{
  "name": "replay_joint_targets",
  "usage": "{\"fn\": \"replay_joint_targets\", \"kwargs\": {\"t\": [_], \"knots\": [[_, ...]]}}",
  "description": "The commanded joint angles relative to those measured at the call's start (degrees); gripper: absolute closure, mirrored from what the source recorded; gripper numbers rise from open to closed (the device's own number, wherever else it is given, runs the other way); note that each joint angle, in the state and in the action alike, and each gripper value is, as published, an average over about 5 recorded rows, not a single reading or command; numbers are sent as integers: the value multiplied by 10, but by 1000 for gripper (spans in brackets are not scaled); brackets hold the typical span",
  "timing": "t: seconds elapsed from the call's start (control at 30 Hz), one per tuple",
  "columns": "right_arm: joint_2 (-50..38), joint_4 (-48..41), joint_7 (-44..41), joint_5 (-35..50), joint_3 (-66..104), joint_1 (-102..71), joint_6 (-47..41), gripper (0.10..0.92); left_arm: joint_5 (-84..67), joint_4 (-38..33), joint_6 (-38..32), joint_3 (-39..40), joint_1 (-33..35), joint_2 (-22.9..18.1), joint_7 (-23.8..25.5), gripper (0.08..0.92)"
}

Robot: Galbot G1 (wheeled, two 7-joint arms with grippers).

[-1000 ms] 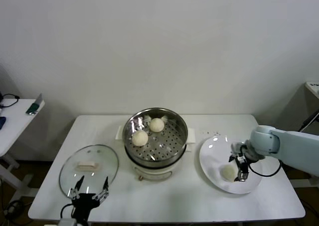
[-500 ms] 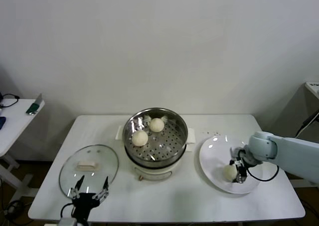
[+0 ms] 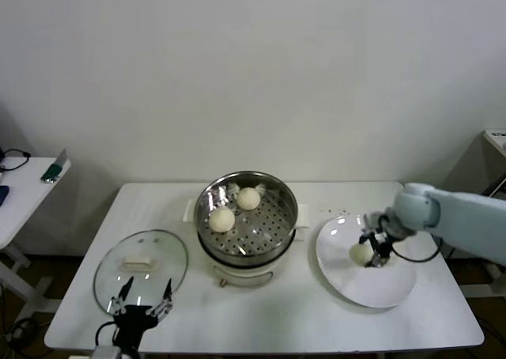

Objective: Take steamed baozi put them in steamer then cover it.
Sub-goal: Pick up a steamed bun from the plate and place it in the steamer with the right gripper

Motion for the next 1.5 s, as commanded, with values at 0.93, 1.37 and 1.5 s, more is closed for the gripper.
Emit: {"fn": "replay_joint_targets", "kwargs": {"t": [0.93,1.37,1.5], "knots": [[332,73,39,-214,16,11,241,372,0,-13,0,-13,8,-10,-1,177],[345,9,57,-254,25,-21,247,366,2,-9,0,-10,6,-12,-2,177],[346,3,61,-256,24,-19,250,307,2,-9,0,-10,7,-12,-2,177]]}}
